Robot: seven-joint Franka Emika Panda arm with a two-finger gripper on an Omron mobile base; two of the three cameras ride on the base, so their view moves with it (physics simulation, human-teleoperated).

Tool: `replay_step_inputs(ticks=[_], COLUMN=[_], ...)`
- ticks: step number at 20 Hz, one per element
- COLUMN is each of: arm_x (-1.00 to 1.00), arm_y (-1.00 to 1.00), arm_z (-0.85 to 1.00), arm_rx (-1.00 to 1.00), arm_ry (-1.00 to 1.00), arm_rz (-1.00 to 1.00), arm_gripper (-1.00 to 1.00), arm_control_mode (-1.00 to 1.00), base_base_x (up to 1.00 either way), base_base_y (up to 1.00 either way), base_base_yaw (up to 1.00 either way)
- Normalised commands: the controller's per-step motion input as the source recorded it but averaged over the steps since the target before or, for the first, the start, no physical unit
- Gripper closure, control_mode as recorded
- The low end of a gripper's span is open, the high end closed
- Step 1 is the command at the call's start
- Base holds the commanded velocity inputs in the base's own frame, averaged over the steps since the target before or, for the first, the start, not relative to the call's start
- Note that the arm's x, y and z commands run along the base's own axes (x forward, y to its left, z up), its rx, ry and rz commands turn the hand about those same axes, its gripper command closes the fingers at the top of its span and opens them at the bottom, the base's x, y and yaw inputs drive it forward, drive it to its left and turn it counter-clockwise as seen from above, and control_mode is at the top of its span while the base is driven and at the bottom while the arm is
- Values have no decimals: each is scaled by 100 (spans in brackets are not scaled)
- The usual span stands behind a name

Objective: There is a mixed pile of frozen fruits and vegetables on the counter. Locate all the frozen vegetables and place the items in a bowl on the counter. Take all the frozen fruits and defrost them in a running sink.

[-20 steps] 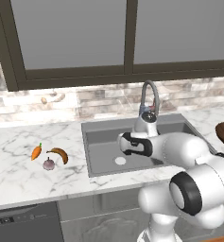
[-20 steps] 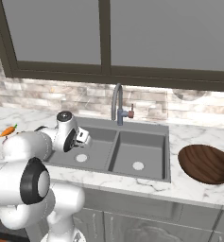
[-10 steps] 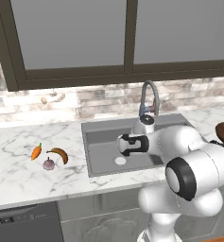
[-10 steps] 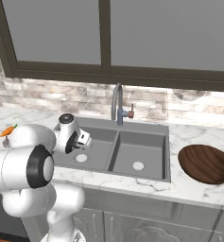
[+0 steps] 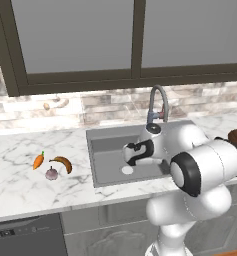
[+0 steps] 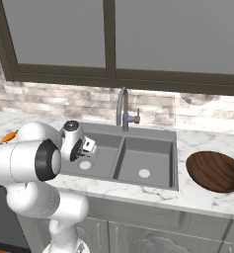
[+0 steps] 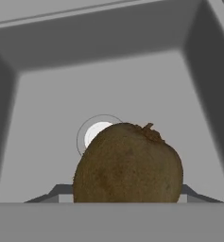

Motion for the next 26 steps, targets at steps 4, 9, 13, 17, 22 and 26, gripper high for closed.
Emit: replay_step_inputs(ticks=[4,9,13,17,22,26], arm_x=[16,17,16,16,12,3], arm_y=[0,0,0,0,0,0], arm_z=[-11,-13,-13,-16,-17,-17], arm_rx=[0,0,0,0,0,0], arm_ry=[0,0,0,0,0,0], arm_rz=[0,0,0,0,0,0], arm_gripper=[100,100,100,100,100,100], arm_control_mode=[-100,-100,-100,-100,-100,-100], base_base_x=[0,0,0,0,0,0], base_base_y=[0,0,0,0,0,0], base_base_yaw=[0,0,0,0,0,0])
